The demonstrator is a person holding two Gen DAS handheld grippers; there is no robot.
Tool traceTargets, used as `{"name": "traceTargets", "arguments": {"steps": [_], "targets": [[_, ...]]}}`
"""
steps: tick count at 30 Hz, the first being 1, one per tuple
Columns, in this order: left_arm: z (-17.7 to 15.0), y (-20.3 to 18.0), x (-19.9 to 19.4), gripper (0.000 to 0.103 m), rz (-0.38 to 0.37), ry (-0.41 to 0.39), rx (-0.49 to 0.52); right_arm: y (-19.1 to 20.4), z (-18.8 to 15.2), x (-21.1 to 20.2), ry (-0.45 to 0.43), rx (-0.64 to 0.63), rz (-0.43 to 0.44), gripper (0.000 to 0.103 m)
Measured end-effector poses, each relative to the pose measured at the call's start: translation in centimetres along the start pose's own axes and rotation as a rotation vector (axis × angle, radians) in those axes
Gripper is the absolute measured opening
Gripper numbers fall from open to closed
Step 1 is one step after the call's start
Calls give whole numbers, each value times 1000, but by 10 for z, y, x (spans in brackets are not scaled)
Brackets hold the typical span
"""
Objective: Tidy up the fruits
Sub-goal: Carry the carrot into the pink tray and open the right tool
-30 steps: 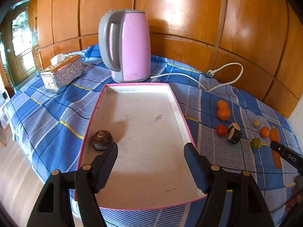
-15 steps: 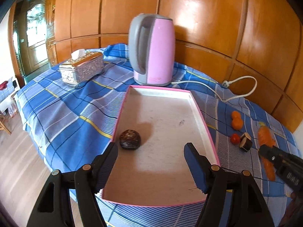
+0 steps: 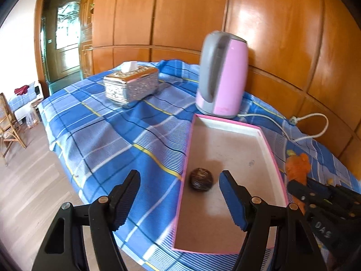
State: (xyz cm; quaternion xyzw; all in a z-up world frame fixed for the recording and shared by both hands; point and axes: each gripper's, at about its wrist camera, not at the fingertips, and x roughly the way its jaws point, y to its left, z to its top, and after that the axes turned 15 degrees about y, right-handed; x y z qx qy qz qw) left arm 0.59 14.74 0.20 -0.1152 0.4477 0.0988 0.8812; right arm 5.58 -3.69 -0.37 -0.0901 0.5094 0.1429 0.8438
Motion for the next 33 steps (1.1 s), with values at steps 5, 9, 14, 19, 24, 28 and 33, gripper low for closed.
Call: {"name": "traceTargets", "arguments": {"steps": [5, 9, 14, 19, 24, 28, 33], "targets": [[1, 20, -1, 73, 23, -11, -49, 24, 14, 16, 21, -47, 1, 28], [0, 26, 2, 73, 35, -3, -61, 34, 20, 16, 6, -64, -7, 31], [-2, 27, 5, 73, 31, 4, -60, 37, 22, 8, -19, -65, -24, 31], [-4, 23, 4, 73, 23, 5, -52, 36, 19, 0, -35, -54, -38, 31], [-5, 19, 1, 73, 17, 2, -38, 35, 16, -8, -54, -45, -43, 31], [-7, 13, -1, 73, 11, 0, -23, 28, 13, -16, -69, -13, -41, 31], [-9, 6, -4, 73, 2, -2, -1, 20, 11, -23, -81, 17, -40, 31]]}}
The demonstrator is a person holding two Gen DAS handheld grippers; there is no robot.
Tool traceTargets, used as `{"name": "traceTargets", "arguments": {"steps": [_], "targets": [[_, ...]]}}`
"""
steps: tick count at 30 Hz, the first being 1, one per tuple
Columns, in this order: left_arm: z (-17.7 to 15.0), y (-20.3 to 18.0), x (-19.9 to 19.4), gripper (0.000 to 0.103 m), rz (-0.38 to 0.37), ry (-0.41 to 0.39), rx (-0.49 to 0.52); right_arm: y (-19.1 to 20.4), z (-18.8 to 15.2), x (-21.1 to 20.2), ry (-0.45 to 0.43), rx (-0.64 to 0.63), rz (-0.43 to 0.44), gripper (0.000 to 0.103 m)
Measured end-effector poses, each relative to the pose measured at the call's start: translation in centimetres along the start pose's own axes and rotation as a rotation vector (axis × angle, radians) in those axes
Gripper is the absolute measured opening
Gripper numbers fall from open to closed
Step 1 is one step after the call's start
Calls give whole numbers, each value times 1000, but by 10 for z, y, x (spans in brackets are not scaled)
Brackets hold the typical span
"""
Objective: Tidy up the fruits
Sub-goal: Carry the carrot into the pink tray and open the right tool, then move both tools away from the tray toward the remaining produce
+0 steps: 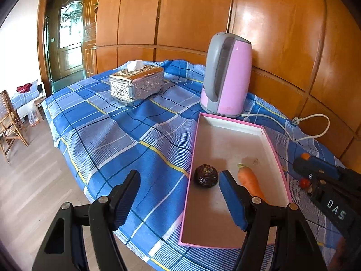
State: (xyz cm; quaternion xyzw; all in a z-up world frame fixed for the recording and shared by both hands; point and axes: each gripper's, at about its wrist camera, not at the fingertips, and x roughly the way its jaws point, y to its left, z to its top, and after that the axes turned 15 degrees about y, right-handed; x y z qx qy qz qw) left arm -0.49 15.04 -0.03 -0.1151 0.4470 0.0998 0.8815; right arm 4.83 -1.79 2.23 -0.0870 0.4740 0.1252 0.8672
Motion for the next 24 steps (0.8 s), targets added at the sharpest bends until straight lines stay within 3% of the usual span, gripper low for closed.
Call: {"name": "traceTargets", "arguments": {"steps": [24], "targets": [[-5, -15, -18, 73, -8, -31, 39, -9, -7, -29, -71, 31, 8, 31]]}}
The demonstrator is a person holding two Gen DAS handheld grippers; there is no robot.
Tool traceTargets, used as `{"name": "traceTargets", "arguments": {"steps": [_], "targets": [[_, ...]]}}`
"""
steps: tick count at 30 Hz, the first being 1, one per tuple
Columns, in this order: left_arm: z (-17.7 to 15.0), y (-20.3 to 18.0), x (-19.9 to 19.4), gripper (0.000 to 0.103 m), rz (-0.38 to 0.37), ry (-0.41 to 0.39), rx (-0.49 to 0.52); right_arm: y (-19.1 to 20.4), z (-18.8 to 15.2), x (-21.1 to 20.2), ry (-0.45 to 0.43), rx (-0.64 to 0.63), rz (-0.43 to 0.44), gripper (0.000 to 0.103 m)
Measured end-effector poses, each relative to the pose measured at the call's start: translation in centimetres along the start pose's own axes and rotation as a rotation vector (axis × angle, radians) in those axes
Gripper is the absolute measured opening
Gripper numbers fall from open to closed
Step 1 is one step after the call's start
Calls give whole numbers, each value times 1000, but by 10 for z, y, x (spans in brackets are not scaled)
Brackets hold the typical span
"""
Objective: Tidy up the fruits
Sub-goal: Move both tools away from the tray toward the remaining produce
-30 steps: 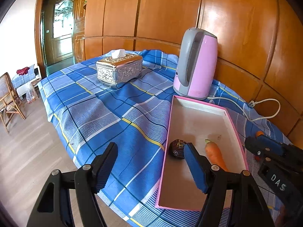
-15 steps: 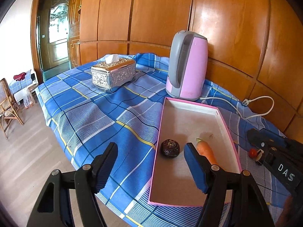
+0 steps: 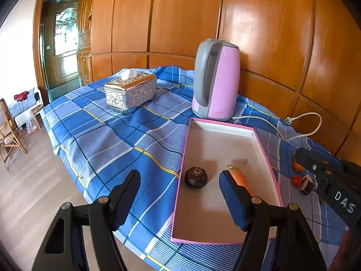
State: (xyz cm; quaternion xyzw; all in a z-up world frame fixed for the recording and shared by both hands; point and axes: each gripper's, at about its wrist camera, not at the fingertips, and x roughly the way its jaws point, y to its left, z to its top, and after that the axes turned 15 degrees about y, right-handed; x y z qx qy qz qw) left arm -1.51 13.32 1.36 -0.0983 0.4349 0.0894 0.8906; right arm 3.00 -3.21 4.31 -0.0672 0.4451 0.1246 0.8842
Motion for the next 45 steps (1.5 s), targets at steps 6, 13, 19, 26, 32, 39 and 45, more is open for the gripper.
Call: {"name": "traceTargets", "arguments": {"steps": [6, 13, 19, 26, 32, 39, 45], "targets": [[-2, -12, 2, 73, -17, 12, 33, -17, -4, -2, 1, 40, -22, 31], [-4, -25, 2, 73, -35, 21, 72, -38, -7, -3, 6, 96, -45, 31], [-4, -37, 1, 73, -46, 18, 108, -55, -11, -6, -1, 136, -59, 31], [-5, -54, 0, 73, -54, 21, 152, -75, -15, -11, -14, 186, -75, 31], [-8, -69, -1, 73, -61, 25, 190, -91, -18, -12, -15, 224, -81, 31], [-10, -83, -1, 73, -67, 28, 228, -104, -21, -15, -21, 250, -86, 31], [-11, -97, -1, 73, -71, 29, 263, -114, -25, -15, -25, 274, -93, 31]]}}
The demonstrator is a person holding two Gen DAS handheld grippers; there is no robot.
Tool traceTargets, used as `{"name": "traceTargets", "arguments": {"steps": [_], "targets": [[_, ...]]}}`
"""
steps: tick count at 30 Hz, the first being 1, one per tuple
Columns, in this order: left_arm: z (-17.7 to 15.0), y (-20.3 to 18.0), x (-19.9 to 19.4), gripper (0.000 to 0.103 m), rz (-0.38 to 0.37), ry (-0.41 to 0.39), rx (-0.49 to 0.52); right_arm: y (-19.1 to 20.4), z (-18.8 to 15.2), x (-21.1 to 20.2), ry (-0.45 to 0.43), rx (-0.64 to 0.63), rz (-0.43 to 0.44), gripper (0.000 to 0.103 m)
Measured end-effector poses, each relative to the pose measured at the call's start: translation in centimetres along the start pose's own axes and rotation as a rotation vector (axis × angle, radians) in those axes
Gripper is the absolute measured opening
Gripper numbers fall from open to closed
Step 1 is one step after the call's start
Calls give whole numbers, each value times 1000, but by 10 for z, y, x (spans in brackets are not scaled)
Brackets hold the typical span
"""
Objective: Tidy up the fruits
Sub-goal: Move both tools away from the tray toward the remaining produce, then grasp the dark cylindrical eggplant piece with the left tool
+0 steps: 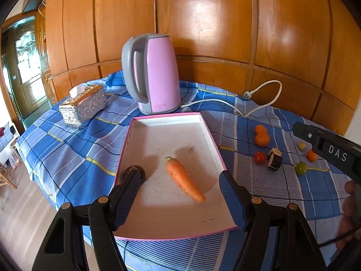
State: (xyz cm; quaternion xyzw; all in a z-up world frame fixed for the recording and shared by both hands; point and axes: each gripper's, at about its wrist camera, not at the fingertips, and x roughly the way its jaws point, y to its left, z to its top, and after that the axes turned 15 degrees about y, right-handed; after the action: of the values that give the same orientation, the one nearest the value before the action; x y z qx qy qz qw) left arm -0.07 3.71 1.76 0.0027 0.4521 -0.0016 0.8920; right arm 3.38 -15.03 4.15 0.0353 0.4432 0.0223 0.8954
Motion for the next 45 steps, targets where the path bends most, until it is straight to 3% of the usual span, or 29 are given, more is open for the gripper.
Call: {"name": "traceTargets", "arguments": {"steps": [26, 41, 45], "targets": [[25, -78, 14, 73, -68, 5, 155, -67, -5, 10, 34, 112, -70, 32], [37, -143, 65, 72, -159, 123, 270, -170, -41, 40, 169, 304, -189, 32], [38, -154, 76, 61, -168, 145, 288, -187, -43, 43, 184, 335, -197, 32]]}}
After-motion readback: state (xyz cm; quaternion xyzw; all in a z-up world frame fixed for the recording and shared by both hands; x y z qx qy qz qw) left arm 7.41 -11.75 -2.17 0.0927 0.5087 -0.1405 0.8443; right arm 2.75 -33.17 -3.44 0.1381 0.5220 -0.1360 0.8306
